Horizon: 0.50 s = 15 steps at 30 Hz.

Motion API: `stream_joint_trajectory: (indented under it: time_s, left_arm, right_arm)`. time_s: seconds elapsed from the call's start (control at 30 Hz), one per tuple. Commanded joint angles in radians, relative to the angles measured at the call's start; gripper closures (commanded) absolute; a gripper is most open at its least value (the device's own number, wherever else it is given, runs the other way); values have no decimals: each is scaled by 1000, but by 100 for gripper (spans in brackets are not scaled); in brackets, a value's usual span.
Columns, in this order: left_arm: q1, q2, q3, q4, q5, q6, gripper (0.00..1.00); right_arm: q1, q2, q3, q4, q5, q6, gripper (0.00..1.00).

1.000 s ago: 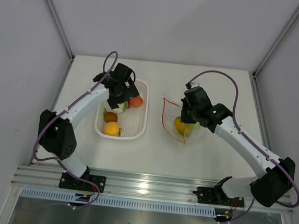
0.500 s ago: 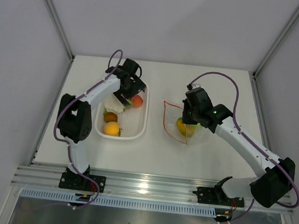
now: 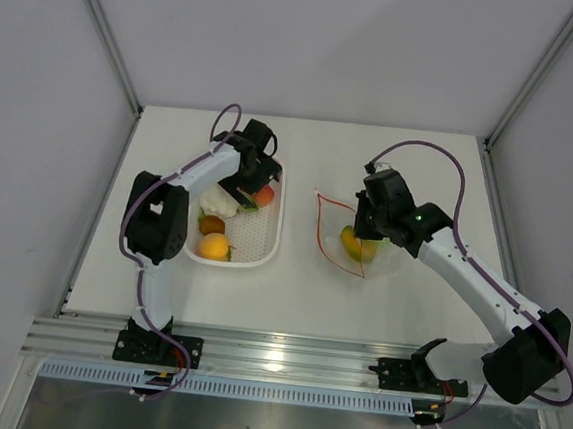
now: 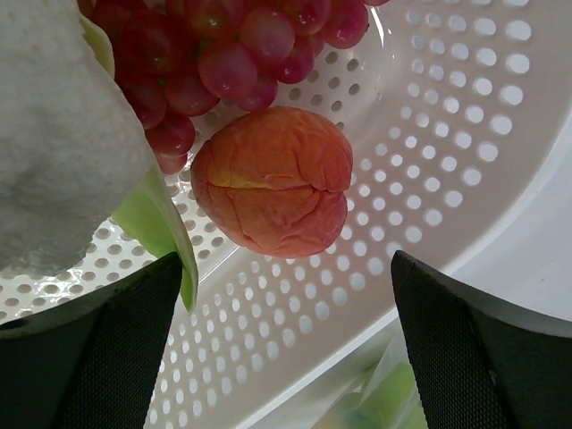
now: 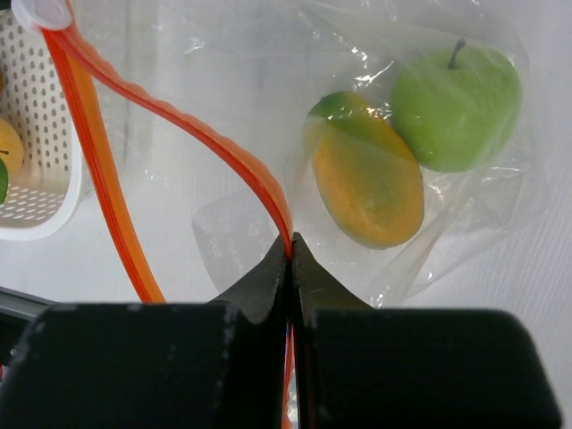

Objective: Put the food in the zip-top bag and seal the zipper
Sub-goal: Pick up the fake fruit from the bin.

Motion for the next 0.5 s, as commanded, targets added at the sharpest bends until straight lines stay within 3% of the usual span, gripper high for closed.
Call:
stream_joint_trajectory:
  time_s: [0.0,0.13,0.47]
  left_arm:
    - [-20,-40,-8,18,-48,-29,1]
    - [-28,-47,5,-6,-45,-2,0]
    - [-83,-204,-12,43,-211,128,1]
  right_arm:
    - [-13,-22,-10,25,-10,-16,100]
    - [-13,-27,-15,27,-16,-16,100]
    - [-15,-30,-21,34,-28,-12,100]
